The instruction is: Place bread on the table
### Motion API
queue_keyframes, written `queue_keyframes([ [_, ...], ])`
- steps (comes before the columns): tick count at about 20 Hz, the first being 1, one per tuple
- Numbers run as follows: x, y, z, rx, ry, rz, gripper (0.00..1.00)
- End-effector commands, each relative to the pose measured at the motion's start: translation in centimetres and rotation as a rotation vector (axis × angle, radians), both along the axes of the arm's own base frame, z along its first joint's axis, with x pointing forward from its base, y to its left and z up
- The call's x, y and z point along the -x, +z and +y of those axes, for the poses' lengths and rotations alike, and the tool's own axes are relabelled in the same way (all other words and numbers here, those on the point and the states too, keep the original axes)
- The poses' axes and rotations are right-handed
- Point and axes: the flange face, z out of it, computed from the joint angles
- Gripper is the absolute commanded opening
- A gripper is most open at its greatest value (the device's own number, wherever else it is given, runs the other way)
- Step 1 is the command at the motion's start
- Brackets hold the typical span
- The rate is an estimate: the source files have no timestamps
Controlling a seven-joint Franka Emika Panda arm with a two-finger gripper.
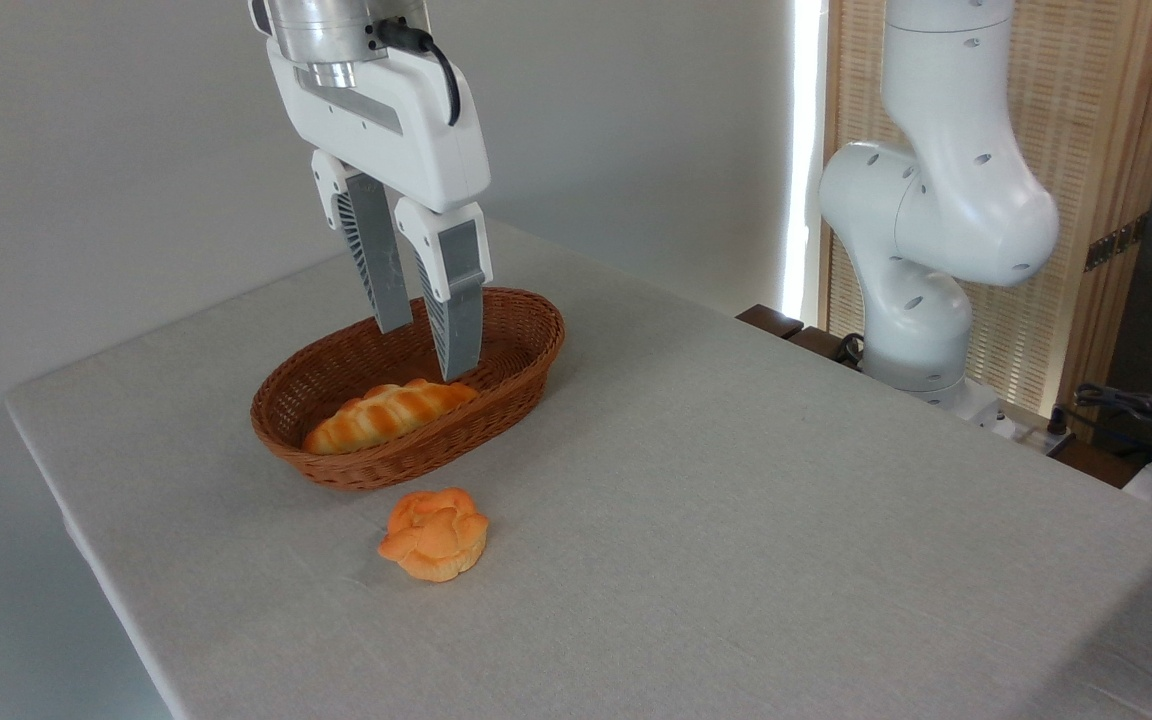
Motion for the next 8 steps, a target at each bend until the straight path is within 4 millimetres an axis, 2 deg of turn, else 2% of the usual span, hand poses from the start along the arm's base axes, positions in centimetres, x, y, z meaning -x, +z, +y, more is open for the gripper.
queue_keyframes([
  [1, 1.34, -0.02, 0.13, 0.002, 0.013, 0.014, 1.00],
  [8, 1.34, -0.18, 0.62, 0.004, 0.021, 0.019, 1.00],
])
